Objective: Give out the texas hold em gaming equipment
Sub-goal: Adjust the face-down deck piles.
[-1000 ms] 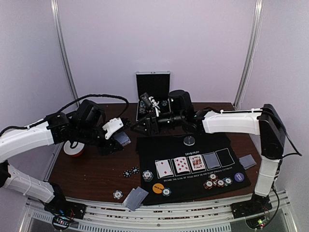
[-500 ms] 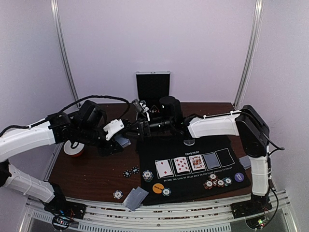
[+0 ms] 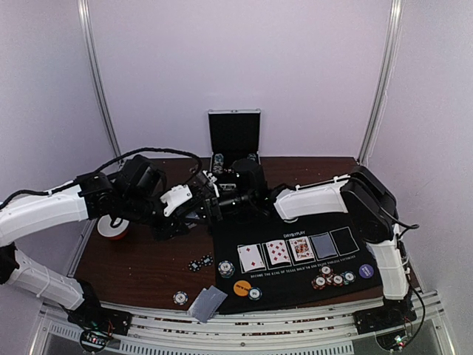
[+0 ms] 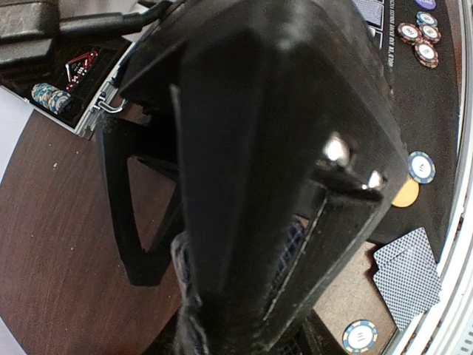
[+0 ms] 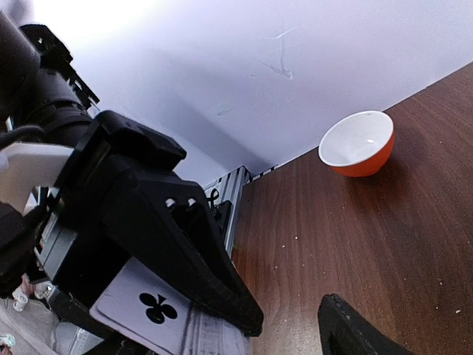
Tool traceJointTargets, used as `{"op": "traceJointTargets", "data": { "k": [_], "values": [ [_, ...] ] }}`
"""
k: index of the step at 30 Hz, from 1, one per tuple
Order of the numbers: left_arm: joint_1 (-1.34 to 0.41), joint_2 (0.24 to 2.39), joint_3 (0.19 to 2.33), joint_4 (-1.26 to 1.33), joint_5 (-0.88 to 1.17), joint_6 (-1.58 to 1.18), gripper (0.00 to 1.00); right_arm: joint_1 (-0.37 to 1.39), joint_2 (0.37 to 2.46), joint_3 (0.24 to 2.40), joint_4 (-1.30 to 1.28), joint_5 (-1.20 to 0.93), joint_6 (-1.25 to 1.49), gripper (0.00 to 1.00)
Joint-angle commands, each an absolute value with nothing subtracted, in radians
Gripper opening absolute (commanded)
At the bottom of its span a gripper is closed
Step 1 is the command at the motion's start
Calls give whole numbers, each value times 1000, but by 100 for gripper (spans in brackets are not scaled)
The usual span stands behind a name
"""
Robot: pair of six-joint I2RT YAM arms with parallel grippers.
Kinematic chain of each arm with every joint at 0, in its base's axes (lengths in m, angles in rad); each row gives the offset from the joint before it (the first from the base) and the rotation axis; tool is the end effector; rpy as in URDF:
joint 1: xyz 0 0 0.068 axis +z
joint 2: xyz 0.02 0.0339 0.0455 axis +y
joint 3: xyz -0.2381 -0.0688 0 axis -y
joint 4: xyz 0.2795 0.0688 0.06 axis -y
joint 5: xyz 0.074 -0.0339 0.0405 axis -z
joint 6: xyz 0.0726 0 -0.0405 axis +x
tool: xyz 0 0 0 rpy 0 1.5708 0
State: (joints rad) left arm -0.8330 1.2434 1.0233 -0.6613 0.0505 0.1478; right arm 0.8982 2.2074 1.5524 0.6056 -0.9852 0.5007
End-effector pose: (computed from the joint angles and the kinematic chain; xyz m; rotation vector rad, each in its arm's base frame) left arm 0.2142 -0.2411 0.2234 1.1902 2.1815 -0.3588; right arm 0.2852 0.4552 0.1766 -1.2169 1.5328 1.7837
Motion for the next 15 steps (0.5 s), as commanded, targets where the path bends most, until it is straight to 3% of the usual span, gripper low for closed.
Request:
{"op": "traceJointTargets", "data": {
  "k": [1, 3, 6, 7, 11, 15],
  "values": [
    [-835, 1246, 1055, -647, 65, 159, 39, 906, 2224, 1577, 693, -1031, 565, 49],
    [-835, 1244, 1056, -651, 60, 159, 39, 906, 2214, 1566, 706, -1036, 580, 23],
    [-834, 1243, 1051, -656, 42, 159, 40, 906, 2176, 1523, 722, -1024, 577, 2],
    [-835, 1245, 1048, -660, 31, 159, 43, 906, 2161, 1505, 717, -1012, 571, 0],
    [-834, 1262, 1033, -664, -15, 156, 76, 908, 2104, 1459, 674, -966, 555, 0],
    [-835, 1278, 1038, -660, -20, 165, 86, 921, 2057, 1412, 665, -923, 558, 0]
  ]
}}
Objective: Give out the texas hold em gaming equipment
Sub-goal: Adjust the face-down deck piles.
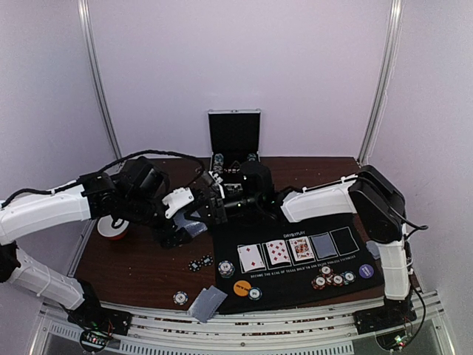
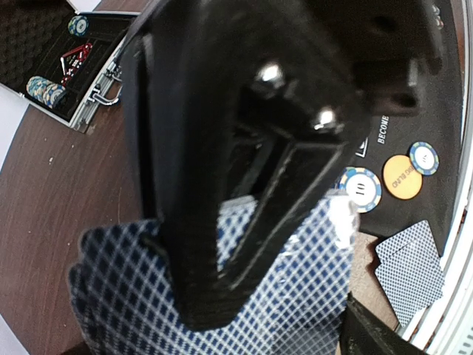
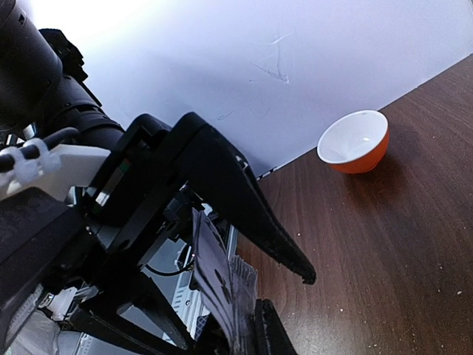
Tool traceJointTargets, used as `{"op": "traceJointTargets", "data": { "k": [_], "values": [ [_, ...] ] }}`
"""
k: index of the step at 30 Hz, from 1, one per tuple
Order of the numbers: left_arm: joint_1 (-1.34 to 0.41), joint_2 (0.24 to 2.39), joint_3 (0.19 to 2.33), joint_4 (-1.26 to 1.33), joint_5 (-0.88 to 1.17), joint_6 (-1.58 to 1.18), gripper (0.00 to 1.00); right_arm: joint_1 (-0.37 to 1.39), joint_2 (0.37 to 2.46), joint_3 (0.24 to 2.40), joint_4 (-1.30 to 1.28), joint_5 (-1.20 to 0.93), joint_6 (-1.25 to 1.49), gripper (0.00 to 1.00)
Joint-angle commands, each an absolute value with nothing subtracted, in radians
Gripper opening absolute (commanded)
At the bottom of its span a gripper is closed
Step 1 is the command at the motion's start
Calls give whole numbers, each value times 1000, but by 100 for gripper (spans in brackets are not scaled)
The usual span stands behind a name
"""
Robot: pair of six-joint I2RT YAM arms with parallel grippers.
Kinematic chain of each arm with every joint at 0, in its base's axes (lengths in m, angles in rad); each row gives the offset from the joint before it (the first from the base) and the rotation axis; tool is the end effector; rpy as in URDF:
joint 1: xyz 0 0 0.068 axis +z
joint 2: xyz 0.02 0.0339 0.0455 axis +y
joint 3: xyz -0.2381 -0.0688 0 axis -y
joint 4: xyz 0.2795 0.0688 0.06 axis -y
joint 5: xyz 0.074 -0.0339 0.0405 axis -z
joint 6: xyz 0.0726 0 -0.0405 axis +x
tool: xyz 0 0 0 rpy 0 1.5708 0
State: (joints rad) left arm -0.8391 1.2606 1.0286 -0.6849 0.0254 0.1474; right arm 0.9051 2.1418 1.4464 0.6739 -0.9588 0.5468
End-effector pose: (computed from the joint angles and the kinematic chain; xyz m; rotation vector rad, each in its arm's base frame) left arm 0.2140 -0.2410 0.2180 1.2009 2.2111 -0.3193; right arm 0.2728 0.4436 0.1783 -1.1748 1.5461 1.7973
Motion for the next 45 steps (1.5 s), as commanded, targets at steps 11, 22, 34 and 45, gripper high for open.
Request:
{"op": "traceJointTargets", "data": {
  "k": [11, 22, 34, 45],
  "values": [
    [-834, 1317, 1047, -629, -18, 175, 86, 951, 2009, 1373, 651, -883, 614, 0],
    [-835, 1273, 1037, -611, 5, 172, 53, 953, 1985, 1352, 581, -862, 585, 6],
    [-834, 1276, 1050, -621, 44, 179, 40, 950, 1966, 1336, 492, -806, 519, 23],
    [-835, 1308, 1080, -669, 12, 189, 33, 943, 2001, 1336, 510, -804, 535, 31]
  ]
}}
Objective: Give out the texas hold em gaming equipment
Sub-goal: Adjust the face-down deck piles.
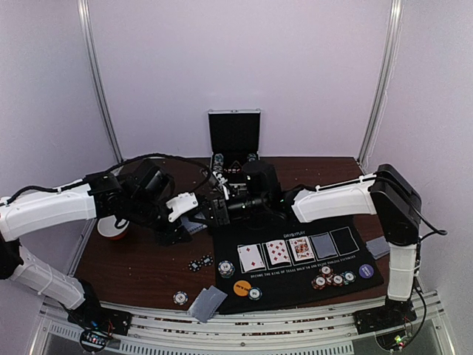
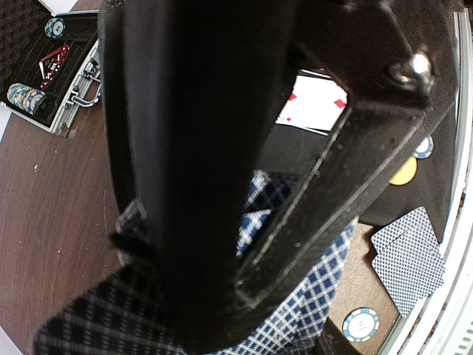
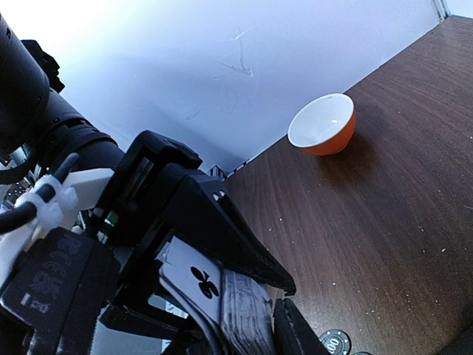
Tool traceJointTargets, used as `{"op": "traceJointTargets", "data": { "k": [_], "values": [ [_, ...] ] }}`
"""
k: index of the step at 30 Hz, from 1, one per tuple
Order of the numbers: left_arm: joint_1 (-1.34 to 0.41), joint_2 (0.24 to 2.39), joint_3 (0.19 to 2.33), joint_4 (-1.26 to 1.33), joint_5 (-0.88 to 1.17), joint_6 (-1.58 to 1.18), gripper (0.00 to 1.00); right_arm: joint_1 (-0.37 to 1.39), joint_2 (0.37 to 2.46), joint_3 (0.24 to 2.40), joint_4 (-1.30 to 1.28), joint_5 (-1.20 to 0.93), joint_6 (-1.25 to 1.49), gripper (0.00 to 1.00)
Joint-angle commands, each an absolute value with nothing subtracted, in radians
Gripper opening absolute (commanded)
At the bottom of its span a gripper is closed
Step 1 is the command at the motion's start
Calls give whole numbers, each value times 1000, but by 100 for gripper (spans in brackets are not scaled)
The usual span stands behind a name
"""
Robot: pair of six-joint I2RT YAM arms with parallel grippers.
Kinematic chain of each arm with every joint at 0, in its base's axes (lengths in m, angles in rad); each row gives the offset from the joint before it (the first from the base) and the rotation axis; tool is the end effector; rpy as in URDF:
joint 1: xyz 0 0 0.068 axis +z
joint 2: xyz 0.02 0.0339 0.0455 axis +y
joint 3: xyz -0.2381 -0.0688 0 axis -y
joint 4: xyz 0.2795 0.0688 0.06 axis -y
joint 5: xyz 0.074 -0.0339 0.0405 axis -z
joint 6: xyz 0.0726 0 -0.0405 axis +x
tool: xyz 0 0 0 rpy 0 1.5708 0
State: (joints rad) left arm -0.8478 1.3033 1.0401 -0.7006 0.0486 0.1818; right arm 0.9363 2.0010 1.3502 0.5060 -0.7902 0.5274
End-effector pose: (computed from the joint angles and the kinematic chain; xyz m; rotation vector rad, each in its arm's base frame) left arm 0.2131 -0.2469 0.2080 1.2798 2.2227 -0.3215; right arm 0.2559 0.4347 0.1903 -1.0546 1.7180 1.6841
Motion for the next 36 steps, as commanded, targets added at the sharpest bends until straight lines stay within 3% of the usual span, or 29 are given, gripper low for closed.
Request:
{"op": "traceJointTargets", "data": {
  "k": [1, 8, 11, 13, 16, 24, 31, 36],
  "values": [
    [-835, 1308, 1081, -669, 10, 190, 33, 942, 2003, 1337, 512, -802, 537, 31],
    [-834, 1322, 1084, -691, -7, 190, 27, 929, 2009, 1334, 484, -753, 535, 25],
    [-834, 1334, 1086, -702, -19, 183, 27, 922, 2010, 1327, 465, -723, 534, 20],
    [-834, 1335, 1085, -703, -19, 180, 29, 923, 2020, 1330, 462, -736, 537, 9],
    [-835, 1332, 1085, -695, -24, 175, 39, 923, 2035, 1334, 493, -777, 574, 0],
    [-834, 1275, 1021, -552, -88, 167, 84, 926, 2020, 1311, 590, -801, 696, 0],
    [-835, 1294, 1006, -509, -102, 222, 90, 934, 2031, 1271, 773, -807, 859, 0],
    [-835, 1317, 1019, -511, -128, 242, 86, 943, 2038, 1275, 771, -823, 860, 0]
  ]
}}
